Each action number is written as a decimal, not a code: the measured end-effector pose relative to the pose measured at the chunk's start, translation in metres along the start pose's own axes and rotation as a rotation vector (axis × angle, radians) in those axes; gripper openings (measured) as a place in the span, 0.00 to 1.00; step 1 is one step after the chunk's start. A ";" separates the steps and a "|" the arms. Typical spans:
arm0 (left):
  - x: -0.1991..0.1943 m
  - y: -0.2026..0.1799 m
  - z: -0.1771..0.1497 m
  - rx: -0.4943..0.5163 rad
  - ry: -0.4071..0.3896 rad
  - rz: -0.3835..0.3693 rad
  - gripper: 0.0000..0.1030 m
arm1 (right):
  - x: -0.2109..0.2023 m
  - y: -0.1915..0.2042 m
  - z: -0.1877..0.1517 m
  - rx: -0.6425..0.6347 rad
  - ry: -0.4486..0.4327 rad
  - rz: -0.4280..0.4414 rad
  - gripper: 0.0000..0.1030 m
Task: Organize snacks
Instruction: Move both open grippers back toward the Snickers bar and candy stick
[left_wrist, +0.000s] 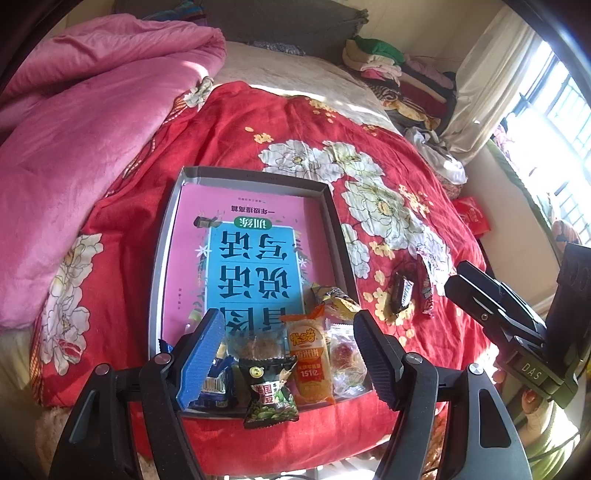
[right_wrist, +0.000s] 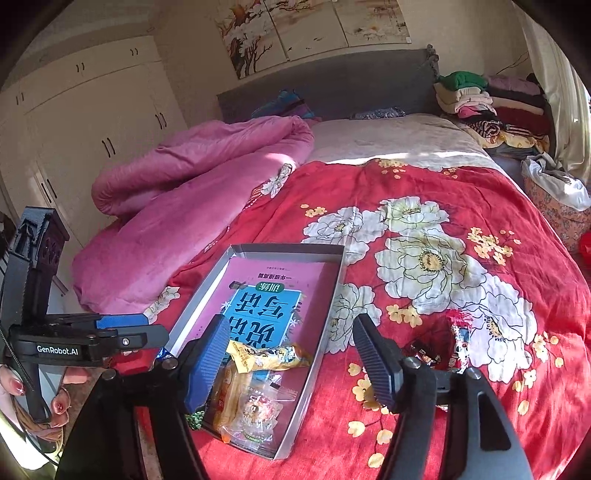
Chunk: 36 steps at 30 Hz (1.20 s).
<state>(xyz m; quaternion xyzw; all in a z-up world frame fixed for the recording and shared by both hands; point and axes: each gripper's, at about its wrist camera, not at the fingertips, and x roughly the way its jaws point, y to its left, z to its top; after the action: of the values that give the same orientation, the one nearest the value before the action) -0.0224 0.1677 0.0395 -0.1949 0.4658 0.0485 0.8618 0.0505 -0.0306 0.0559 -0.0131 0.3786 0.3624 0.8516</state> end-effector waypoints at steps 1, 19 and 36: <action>0.000 -0.001 0.001 0.001 0.000 -0.002 0.72 | -0.001 -0.002 0.000 0.003 0.000 -0.003 0.67; 0.003 -0.027 0.004 0.044 0.010 -0.035 0.72 | -0.020 -0.031 -0.007 0.058 -0.018 -0.057 0.68; 0.021 -0.080 0.006 0.155 0.056 -0.079 0.72 | -0.042 -0.077 -0.024 0.136 -0.015 -0.140 0.68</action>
<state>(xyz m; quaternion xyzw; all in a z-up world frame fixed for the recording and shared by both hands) 0.0149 0.0940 0.0485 -0.1471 0.4840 -0.0270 0.8622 0.0646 -0.1199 0.0466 0.0211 0.3940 0.2754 0.8766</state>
